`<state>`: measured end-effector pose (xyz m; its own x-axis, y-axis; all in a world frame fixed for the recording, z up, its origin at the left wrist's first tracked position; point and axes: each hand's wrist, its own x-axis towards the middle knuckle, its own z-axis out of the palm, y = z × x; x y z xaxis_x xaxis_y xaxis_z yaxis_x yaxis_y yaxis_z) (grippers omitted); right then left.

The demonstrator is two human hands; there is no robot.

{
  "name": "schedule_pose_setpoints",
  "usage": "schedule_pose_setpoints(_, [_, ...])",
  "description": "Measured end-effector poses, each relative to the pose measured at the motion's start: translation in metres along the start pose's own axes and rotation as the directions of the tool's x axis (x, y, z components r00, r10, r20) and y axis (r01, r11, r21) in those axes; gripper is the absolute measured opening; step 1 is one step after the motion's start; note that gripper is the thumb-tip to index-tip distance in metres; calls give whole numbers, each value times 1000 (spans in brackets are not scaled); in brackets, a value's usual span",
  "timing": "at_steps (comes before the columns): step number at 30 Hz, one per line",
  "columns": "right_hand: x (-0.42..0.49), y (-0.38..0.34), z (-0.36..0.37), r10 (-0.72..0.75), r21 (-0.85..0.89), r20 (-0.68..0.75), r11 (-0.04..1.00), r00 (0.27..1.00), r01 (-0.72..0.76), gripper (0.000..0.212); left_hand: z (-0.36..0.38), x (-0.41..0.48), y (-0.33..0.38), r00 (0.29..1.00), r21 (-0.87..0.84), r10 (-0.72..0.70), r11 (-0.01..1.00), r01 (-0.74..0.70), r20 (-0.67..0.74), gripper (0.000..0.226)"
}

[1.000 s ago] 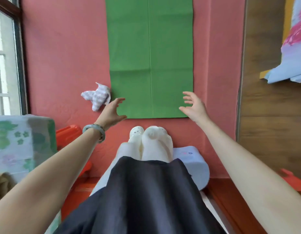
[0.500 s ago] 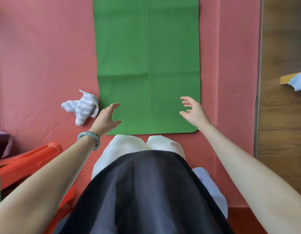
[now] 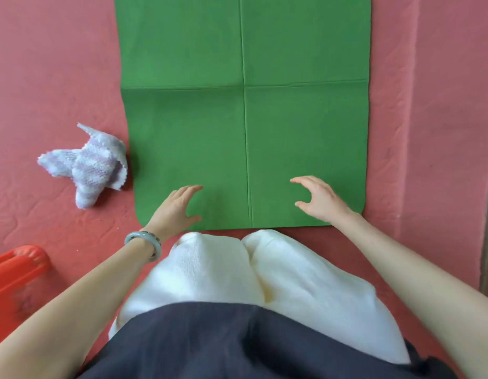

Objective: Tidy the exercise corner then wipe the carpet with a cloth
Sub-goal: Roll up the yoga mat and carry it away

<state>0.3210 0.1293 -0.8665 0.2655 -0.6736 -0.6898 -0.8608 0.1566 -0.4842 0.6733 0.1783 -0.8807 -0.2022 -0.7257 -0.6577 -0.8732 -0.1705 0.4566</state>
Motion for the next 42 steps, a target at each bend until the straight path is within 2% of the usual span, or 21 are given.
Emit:
schedule_pose_setpoints(2, [8, 1, 13, -52, -83, 38, 995, 998, 55, 63, 9, 7, -6, 995, 114, 100, 988, -100, 6, 86])
schedule_pose_setpoints(5, [12, 5, 35, -129, -238, 131, 958, 983, 158, 81, 24, 14, -14, 982, 277, 177, 942, -190, 71, 100])
schedule_pose_setpoints(7, [10, 8, 48, -174, -353, 192, 906, 966, 233, 90, 36, 15, -18, 964, 401, 242, 876, -267, 112, 105])
schedule_pose_setpoints(9, [6, 11, 57, -196, -474, 230, 833, 953, 285, 91, 43, 15, -19, 951, 499, 271, 810, -308, 147, 101])
schedule_pose_setpoints(11, [3, 15, 61, -224, -516, 200, 804, 954, 296, 84, 44, 14, -19, 945, 487, 291, 810, -326, 149, 94])
schedule_pose_setpoints(13, [2, 17, 57, -277, -474, 151, 822, 949, 315, 67, 36, 14, -18, 943, 394, 313, 857, -333, 116, 76])
schedule_pose_setpoints(16, [6, 13, 34, -290, -256, 24, 923, 957, 287, 26, 8, 16, -21, 950, 192, 296, 931, -310, 97, 38])
schedule_pose_setpoints(18, [17, 3, 7, -199, -115, -4, 974, 980, 197, 15, -14, 25, -22, 957, 116, 285, 950, -290, 58, 28])
schedule_pose_setpoints(21, [51, -12, -25, -114, -142, 30, 983, 993, 117, 18, -38, 55, -19, 964, 188, 253, 954, -233, -87, 32])
schedule_pose_setpoints(23, [77, -20, -38, -59, -168, -14, 984, 998, 56, 21, -46, 77, -13, 964, 242, 169, 963, -117, -204, 22])
schedule_pose_setpoints(25, [100, -25, -46, -18, -221, -68, 975, 998, 3, 21, -48, 94, -7, 942, 248, 149, 966, -74, -301, 23])
schedule_pose_setpoints(26, [109, -26, -49, -7, -243, -84, 970, 996, -14, 21, -48, 100, -5, 913, 285, 196, 954, -93, -357, 24])
schedule_pose_setpoints(28, [123, -30, -52, 9, -259, -93, 965, 996, -32, 22, -43, 105, -1, 817, 390, 380, 896, -210, -433, 22])
schedule_pose_setpoints(30, [131, -31, -48, 26, -227, -78, 973, 997, -43, 21, -37, 102, -1, 750, 480, 536, 812, -332, -388, 21])
schedule_pose_setpoints(34, [141, -26, -38, 18, -194, -103, 980, 995, -37, 18, -16, 91, -15, 815, 567, 546, 741, -360, -195, 72])
schedule_pose_setpoints(35, [141, -24, -38, 8, -191, -102, 981, 995, -27, 19, -11, 91, -19, 824, 591, 544, 721, -362, -159, 79])
schedule_pose_setpoints(37, [136, -21, -35, -24, -210, -123, 978, 992, -3, 25, -3, 95, -23, 813, 601, 561, 707, -373, -155, 77])
schedule_pose_setpoints(38, [132, -20, -34, -63, -221, -183, 975, 981, 22, 29, -4, 98, -23, 793, 580, 583, 713, -395, -176, 71])
schedule_pose_setpoints(40, [118, -19, -33, -231, -295, -360, 947, 904, 125, 31, -12, 101, -19, 763, 478, 613, 743, -468, -206, 54])
schedule_pose_setpoints(41, [109, -20, -33, -323, -346, -395, 920, 860, 187, 35, -19, 102, -16, 764, 416, 615, 758, -502, -198, 49])
schedule_pose_setpoints(42, [100, -22, -33, -396, -385, -372, 889, 840, 249, 43, -27, 103, -12, 776, 366, 607, 771, -521, -174, 46])
